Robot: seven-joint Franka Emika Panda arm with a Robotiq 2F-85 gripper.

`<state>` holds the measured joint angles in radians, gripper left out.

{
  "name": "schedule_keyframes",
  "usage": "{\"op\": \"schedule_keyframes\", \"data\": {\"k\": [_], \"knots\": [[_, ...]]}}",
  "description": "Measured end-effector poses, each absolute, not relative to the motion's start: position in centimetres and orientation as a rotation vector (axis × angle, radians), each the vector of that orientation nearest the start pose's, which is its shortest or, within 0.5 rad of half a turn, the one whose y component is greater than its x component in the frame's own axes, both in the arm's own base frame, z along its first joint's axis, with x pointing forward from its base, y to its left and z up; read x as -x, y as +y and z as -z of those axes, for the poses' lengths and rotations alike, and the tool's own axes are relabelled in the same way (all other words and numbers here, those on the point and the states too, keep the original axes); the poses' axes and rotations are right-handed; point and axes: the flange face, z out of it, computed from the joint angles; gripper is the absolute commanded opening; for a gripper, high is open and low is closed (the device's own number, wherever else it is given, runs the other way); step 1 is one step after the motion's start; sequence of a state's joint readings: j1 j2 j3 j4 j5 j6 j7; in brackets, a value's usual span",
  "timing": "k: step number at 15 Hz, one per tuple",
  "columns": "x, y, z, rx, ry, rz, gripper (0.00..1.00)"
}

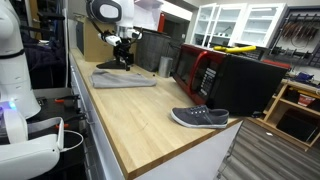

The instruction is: Fold the grey towel

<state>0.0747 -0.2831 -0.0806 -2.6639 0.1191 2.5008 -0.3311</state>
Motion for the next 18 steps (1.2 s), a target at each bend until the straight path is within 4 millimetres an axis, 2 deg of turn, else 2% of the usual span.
{"op": "schedule_keyframes", "data": {"k": [3, 5, 10, 14, 18], "knots": [[-43.2, -3.2, -33.7, 3.058, -0.216, 0.286, 1.00], [-44.6, -3.5, -32.9, 3.061, -0.134, 0.312, 1.00], [-48.8, -1.2, -30.5, 3.050, -0.013, 0.321, 1.00], [-52.0, 1.3, -29.6, 3.036, 0.024, 0.327, 1.00], [-54.5, 2.0, -28.7, 3.027, 0.078, 0.334, 1.00]]}}
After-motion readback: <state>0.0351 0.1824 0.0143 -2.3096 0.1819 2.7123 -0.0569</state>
